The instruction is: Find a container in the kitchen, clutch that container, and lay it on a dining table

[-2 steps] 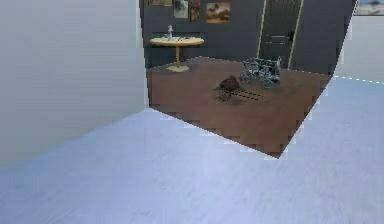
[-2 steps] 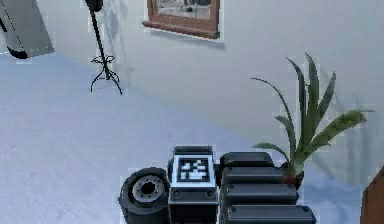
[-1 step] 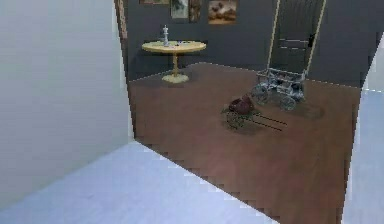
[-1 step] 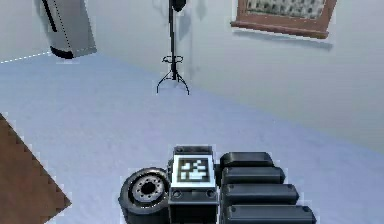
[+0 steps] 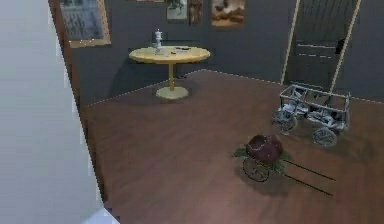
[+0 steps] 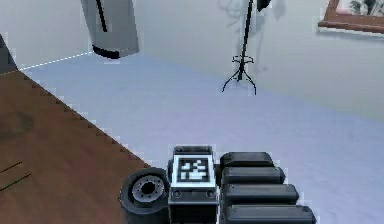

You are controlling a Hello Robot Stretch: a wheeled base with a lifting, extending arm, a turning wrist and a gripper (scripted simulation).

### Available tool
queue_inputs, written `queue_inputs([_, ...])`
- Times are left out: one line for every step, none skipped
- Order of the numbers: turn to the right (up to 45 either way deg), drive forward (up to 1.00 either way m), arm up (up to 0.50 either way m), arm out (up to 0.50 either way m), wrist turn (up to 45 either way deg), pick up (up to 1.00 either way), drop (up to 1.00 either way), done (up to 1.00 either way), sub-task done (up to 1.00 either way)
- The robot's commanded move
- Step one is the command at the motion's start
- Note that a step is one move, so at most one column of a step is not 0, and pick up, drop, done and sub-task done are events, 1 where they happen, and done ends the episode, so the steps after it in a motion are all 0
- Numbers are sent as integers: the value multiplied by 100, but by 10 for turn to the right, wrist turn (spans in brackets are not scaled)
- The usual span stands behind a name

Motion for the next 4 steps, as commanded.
queue_inputs([0, 100, 0, 0, 0, 0, 0, 0, 0])
queue_inputs([0, 5, 0, 0, 0, 0, 0, 0, 0])
queue_inputs([-150, 0, 0, 0, 0, 0, 0, 0, 0])
queue_inputs([0, 55, 0, 0, 0, 0, 0, 0, 0])
